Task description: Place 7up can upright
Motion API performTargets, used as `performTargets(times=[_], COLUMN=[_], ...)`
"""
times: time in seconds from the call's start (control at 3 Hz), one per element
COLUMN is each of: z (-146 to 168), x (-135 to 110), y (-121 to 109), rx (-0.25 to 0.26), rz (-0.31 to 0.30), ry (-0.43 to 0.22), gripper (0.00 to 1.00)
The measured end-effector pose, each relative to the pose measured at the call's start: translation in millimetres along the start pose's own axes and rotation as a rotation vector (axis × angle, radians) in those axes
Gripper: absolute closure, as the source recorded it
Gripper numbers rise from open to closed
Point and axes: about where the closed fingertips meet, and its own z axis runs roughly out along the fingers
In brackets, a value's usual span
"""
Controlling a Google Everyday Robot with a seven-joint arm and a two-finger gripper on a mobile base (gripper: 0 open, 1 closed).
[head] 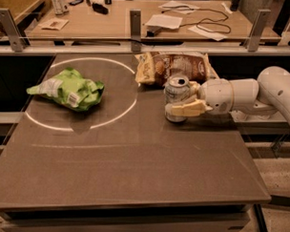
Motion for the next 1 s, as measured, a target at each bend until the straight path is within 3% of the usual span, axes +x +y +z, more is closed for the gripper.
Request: performTargets(times=[0.33, 1.0], z=[0.0, 0.9], x=[-0.1, 5.0], y=[0.0, 6.7], rx=[0.0, -0.015], rz=[0.0, -0.052], ry=[0.0, 0.083], gripper=[0.59, 0.11])
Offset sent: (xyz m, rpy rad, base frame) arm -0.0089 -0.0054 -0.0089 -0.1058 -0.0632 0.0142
